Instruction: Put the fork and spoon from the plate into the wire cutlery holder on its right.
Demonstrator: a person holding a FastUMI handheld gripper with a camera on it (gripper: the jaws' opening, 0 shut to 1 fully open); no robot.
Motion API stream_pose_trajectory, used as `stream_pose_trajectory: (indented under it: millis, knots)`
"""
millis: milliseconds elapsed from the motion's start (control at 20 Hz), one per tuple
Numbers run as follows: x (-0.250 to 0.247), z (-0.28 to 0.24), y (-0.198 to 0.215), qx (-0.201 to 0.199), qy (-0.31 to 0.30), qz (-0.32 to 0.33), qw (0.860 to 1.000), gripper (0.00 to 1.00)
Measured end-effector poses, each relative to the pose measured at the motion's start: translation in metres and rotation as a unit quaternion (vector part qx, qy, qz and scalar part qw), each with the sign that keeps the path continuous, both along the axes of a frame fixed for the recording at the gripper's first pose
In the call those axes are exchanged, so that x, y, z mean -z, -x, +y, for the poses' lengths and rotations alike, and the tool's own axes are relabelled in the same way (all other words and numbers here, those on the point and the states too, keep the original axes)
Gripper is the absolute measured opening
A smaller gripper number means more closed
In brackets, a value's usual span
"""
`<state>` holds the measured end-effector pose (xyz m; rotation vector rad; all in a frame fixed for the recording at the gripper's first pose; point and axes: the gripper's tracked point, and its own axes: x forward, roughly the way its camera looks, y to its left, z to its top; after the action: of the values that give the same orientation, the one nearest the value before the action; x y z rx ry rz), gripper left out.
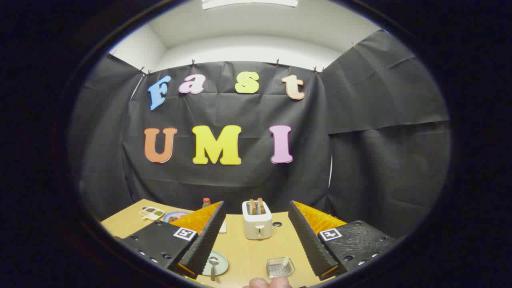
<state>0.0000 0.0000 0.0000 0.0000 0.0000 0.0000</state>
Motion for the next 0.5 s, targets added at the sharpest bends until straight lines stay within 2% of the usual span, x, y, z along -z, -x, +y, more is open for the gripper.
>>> stream_pose_trajectory:
  millis: [500]
  knots:
    - [0.003, 0.0093, -0.0001, -0.015, -0.003, 0.011, 1.0, 0.95]
